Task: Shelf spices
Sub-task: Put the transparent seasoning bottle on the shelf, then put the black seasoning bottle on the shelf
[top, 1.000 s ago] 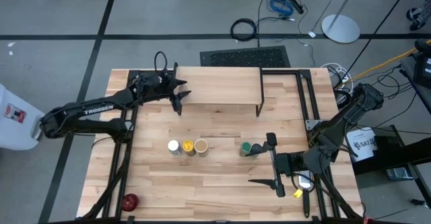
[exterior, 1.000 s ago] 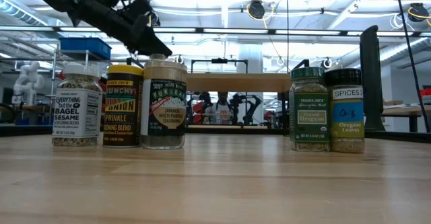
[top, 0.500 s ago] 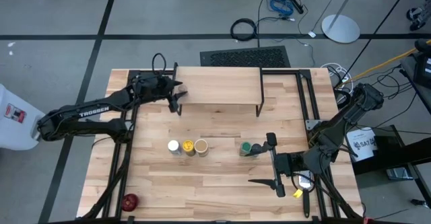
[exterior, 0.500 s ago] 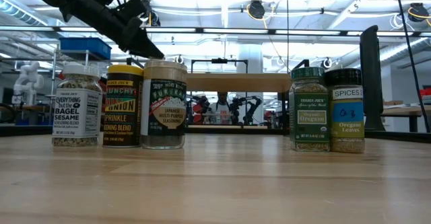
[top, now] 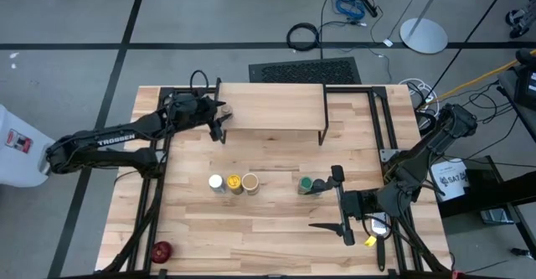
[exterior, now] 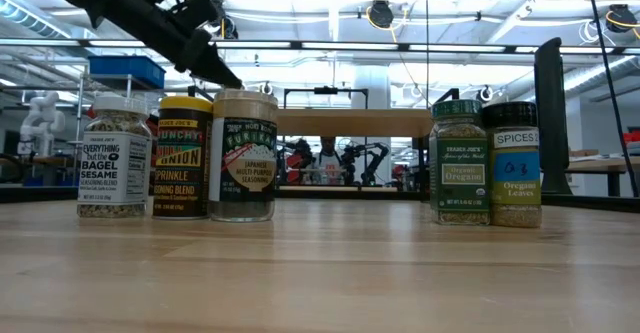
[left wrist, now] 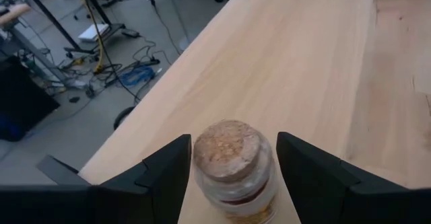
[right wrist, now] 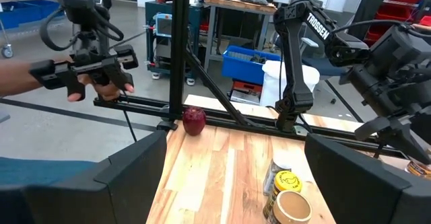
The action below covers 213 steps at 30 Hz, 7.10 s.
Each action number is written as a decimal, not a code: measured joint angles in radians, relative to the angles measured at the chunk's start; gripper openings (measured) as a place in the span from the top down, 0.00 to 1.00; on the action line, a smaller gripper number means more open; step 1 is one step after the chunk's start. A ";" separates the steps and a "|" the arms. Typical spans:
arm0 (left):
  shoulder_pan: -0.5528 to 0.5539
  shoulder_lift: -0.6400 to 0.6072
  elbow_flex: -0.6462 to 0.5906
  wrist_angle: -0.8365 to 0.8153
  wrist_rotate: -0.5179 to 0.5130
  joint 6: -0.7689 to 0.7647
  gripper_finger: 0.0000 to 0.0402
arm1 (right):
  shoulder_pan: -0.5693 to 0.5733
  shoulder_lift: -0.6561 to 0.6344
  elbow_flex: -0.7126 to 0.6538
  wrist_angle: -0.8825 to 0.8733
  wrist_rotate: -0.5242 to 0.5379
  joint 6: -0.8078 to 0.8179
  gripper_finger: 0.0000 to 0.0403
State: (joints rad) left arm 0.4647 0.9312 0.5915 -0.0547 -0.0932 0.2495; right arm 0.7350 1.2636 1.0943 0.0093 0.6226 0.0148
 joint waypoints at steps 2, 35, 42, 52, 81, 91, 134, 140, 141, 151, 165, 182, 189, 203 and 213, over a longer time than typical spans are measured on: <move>-0.018 -0.009 0.000 0.000 -0.024 0.007 0.43 | 0.000 0.000 0.000 0.000 0.000 0.000 0.15; -0.783 -0.076 0.032 0.356 -0.212 -0.004 0.43 | -0.055 0.147 0.000 -0.614 -0.044 0.606 0.15; -0.867 -0.018 0.133 0.319 -0.299 -0.006 0.43 | -0.101 0.190 0.000 -0.836 -0.130 0.742 0.15; -0.885 0.027 0.167 0.322 -0.300 0.002 0.43 | -0.201 0.189 0.000 -0.911 -0.187 0.696 0.15; -0.885 0.029 0.167 0.322 -0.299 0.001 0.43 | -0.388 0.270 0.000 -0.909 -0.449 0.565 0.28; -0.885 0.031 0.167 0.321 -0.301 -0.001 0.43 | -0.388 0.269 0.000 -0.905 -0.471 0.602 0.54; -0.787 0.590 0.464 0.381 -0.201 -0.166 0.24 | -0.386 0.264 0.427 -1.098 -0.523 0.593 0.51; -0.746 0.670 0.490 0.373 -0.172 -0.306 0.24 | -0.386 0.264 0.428 -1.038 -0.523 0.536 0.51; -0.733 0.679 0.494 0.372 -0.142 -0.356 0.24 | -0.386 0.264 0.428 -1.026 -0.523 0.528 0.51; -0.700 0.685 0.499 0.342 -0.034 -0.472 0.24 | -0.386 0.264 0.428 -1.003 -0.523 0.510 0.51; -0.707 0.685 0.499 0.310 -0.021 -0.470 0.24 | -0.400 0.264 0.428 -0.954 -0.518 0.485 0.51; -0.708 0.745 0.526 0.368 -0.001 -0.434 0.24 | -0.403 0.264 0.428 -0.902 -0.519 0.452 0.51; -0.708 0.758 0.547 0.351 0.011 -0.390 0.25 | -0.402 0.264 0.429 -0.896 -0.517 0.444 0.51; -0.706 0.758 0.548 0.338 0.011 -0.348 0.45 | -0.403 0.264 0.429 -0.901 -0.511 0.444 0.51; -0.705 0.758 0.548 0.337 0.011 -0.343 0.46 | -0.403 0.264 0.429 -0.901 -0.512 0.427 0.49</move>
State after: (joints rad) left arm -0.2401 1.6894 1.1397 0.2825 -0.0826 -0.0938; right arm 0.3325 1.5276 1.5230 -0.8917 0.1110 0.4417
